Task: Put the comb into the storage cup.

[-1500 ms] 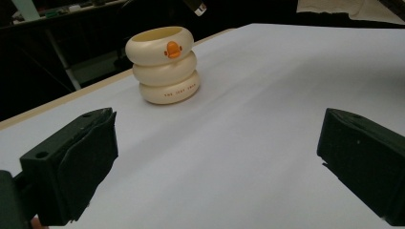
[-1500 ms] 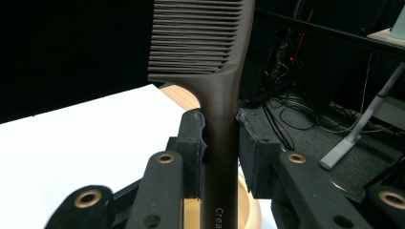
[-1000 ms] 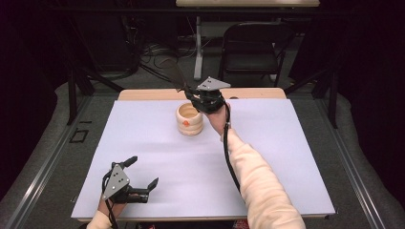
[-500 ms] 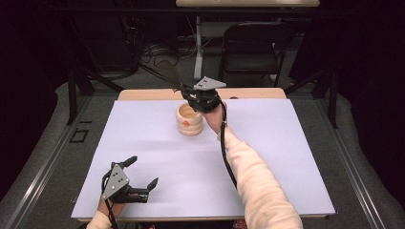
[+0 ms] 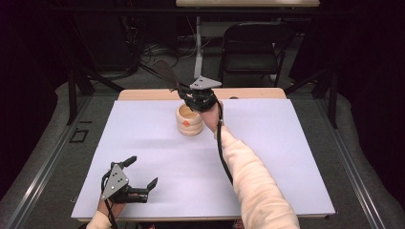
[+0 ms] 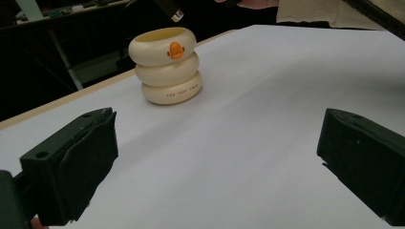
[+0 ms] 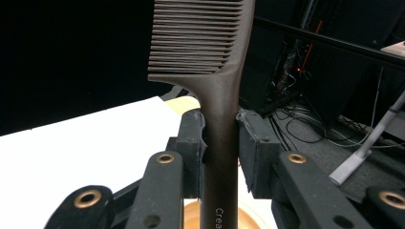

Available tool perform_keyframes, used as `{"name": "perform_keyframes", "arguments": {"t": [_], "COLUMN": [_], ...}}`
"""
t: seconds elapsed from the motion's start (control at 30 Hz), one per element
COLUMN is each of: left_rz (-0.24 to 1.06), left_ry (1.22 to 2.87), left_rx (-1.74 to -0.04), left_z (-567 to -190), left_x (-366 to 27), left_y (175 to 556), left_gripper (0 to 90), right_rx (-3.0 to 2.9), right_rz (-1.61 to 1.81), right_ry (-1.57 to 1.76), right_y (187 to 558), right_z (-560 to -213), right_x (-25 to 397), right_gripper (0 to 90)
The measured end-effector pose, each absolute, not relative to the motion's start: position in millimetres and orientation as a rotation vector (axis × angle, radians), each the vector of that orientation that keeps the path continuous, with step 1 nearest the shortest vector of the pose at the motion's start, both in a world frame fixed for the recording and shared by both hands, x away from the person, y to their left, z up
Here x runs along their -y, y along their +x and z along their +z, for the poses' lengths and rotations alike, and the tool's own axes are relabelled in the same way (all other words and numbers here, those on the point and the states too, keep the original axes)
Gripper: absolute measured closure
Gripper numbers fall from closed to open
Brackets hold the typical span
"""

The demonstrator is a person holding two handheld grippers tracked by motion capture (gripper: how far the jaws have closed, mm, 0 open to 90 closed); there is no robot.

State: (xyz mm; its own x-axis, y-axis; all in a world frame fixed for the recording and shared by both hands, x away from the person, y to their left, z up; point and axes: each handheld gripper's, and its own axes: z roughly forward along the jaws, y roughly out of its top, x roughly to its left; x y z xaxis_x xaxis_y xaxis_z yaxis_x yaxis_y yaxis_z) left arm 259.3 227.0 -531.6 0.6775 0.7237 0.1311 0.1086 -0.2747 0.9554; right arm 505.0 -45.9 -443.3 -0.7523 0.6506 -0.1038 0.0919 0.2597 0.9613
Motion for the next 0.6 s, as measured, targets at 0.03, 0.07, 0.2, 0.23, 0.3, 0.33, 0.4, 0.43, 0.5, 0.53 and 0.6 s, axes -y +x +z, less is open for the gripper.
{"name": "perform_keyframes", "arguments": {"t": [0.03,0.07,0.2,0.23,0.3,0.33,0.4,0.43,0.5,0.53,0.6], "left_rz": [0.688,0.688,0.686,0.686,0.687,0.689,0.689,0.69,0.688,0.688,0.687], "left_ry": [1.774,1.775,1.776,1.776,1.774,1.776,1.774,1.774,1.774,1.773,1.773], "left_rx": [-0.667,-0.666,-0.668,-0.667,-0.667,-0.666,-0.667,-0.667,-0.667,-0.667,-0.666], "left_z": [-531.6,-531.6,-531.7,-531.8,-531.6,-531.4,-531.4,-531.5,-531.5,-531.6,-531.6], "left_x": [-227.1,-227.2,-227.0,-226.8,-226.7,-226.9,-227.3,-227.4,-227.3,-227.2,-227.1], "left_y": [259.3,259.5,259.6,259.6,259.0,258.9,258.8,258.7,258.6,258.7,258.8], "left_gripper": [0.1,0.1,0.1,0.1,0.1,0.1,0.1,0.1,0.1,0.1,0.1], "right_rx": [-2.05,-2.048,-2.052,-2.05,-2.05,-2.05,-2.051,-2.051,-2.056,-2.054,-2.056], "right_rz": [1.519,1.518,1.516,1.517,1.518,1.517,1.522,1.52,1.517,1.516,1.524], "right_ry": [0.67,0.667,0.66,0.658,0.654,0.651,0.649,0.649,0.647,0.645,0.642], "right_y": [505.4,505.6,505.9,506.2,506.5,506.5,506.4,506.5,507.2,507.6,508.9], "right_z": [-443.7,-443.9,-443.9,-443.9,-443.5,-443.4,-443.4,-443.5,-444.1,-444.6,-445.4], "right_x": [45.7,45.4,44.8,44.4,44.2,44.2,44.2,43.8,43.0,42.1,40.9], "right_gripper": [72.0,72.0,71.9,72.0,72.0,71.9,72.0,72.0,72.0,72.0,72.0]}}
